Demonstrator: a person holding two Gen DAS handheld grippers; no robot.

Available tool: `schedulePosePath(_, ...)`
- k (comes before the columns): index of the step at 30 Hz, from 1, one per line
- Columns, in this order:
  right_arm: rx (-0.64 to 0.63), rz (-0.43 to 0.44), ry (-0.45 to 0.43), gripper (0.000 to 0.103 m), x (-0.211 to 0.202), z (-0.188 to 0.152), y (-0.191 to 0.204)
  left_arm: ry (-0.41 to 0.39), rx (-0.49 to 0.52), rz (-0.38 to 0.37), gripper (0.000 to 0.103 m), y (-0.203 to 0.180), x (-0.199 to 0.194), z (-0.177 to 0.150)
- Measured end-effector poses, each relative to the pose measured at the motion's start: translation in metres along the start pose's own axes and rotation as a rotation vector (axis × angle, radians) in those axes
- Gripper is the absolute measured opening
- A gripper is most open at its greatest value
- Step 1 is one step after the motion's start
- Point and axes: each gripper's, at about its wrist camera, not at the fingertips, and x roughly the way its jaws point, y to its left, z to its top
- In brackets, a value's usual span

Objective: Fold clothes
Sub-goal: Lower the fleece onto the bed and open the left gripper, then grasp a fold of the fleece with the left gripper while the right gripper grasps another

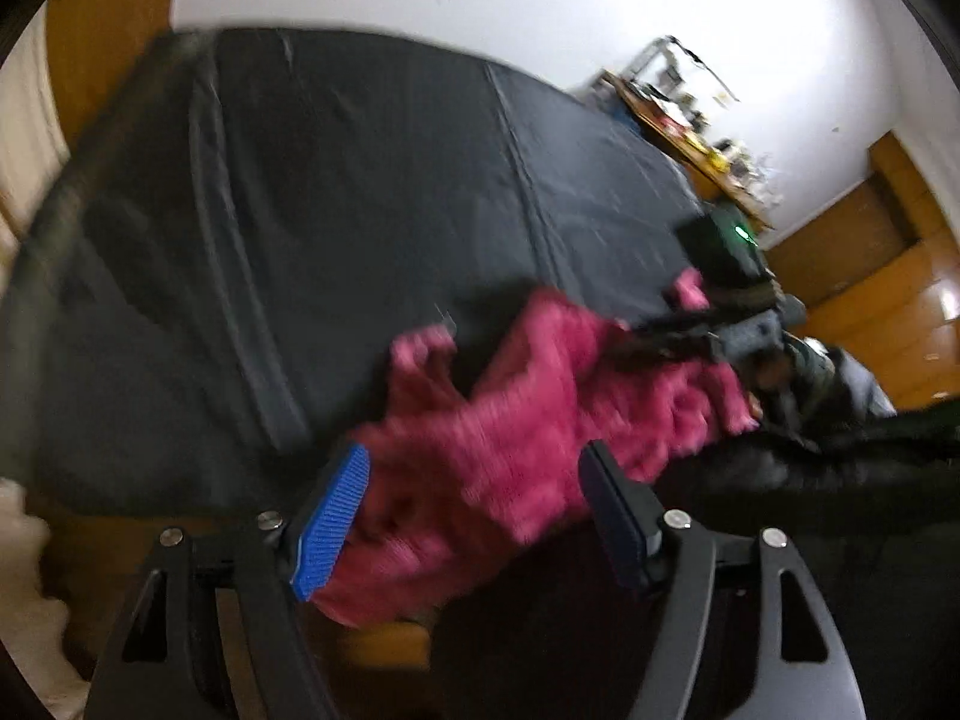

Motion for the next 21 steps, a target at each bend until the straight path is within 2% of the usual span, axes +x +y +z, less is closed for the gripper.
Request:
schedulePosePath(2, -0.027, -0.046, 0.024, 0.059, 0.01, 0.001, 0.007, 0.049, -0.055, -0.043, 0.078, 0.007, 0.018, -0.009)
schedulePosePath(3, -0.032, -0.057, 0.027, 0.042, 0.012, 0.001, 0.009, 0.07, -0.082, -0.052, 0.078, 0.009, 0.027, -0.012)
schedulePosePath(6, -0.052, -0.093, -0.01, 0.031, 0.006, 0.0, 0.016, 0.077, -0.138, -0.109, 0.078, 0.009, 0.046, -0.014)
schedulePosePath(8, -0.071, -0.128, -0.032, 0.028, 0.002, -0.003, 0.022, 0.077, -0.168, -0.117, 0.078, 0.007, 0.059, -0.009)
schedulePosePath(9, -0.086, -0.155, -0.044, 0.026, -0.001, -0.005, 0.026, 0.077, -0.179, -0.101, 0.07, 0.006, 0.065, -0.006)
schedulePosePath(10, -0.111, -0.194, -0.063, 0.024, -0.004, -0.008, 0.034, 0.079, -0.189, -0.071, 0.045, 0.006, 0.07, -0.002)
schedulePosePath(12, -0.173, -0.279, -0.113, 0.021, -0.012, -0.015, 0.051, 0.043, -0.194, -0.05, 0.027, -0.002, 0.062, 0.006)
schedulePosePath(13, -0.207, -0.319, -0.141, 0.019, -0.018, -0.019, 0.059, 0.018, -0.195, -0.046, 0.023, -0.006, 0.055, 0.009)
schedulePosePath(19, -0.407, -0.576, -0.366, 0.014, -0.053, -0.046, 0.117, -0.129, -0.2, -0.019, 0.017, -0.033, 0.013, 0.031)
schedulePosePath(20, -0.439, -0.63, -0.425, 0.011, -0.063, -0.047, 0.128, -0.154, -0.2, -0.015, 0.016, -0.038, 0.006, 0.035)
schedulePosePath(21, -0.471, -0.684, -0.484, 0.0, -0.073, -0.049, 0.139, -0.178, -0.201, -0.01, 0.015, -0.042, -0.001, 0.038)
